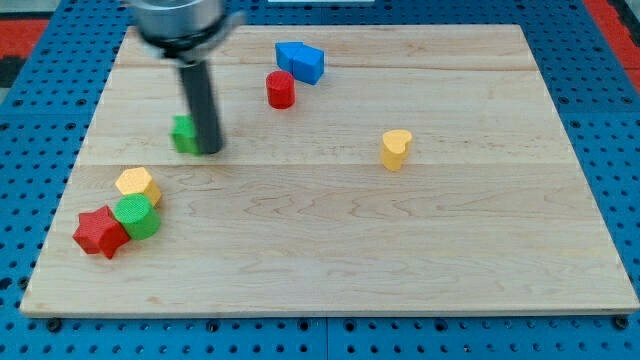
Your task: Push the green star into the group of blocks
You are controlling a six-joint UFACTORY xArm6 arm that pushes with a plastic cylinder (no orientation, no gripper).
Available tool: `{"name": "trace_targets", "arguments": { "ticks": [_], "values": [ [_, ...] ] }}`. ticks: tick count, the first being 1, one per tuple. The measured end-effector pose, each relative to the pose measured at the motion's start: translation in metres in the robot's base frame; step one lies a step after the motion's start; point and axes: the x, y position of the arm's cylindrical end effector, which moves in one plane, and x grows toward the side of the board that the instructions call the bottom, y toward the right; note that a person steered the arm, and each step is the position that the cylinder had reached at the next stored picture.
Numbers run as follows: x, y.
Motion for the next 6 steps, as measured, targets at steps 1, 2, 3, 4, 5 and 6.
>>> {"name": "trace_targets", "arguments": {
  "ticks": [1,2,3,4,5,6],
  "values": [
    [-0.035,0.004],
    [-0.059,-0.035],
    [-0.071,-0.056],
    [-0.101,-0.062],
    [-0.071,-0.106],
    [-0.02,-0.08]
  ]
}}
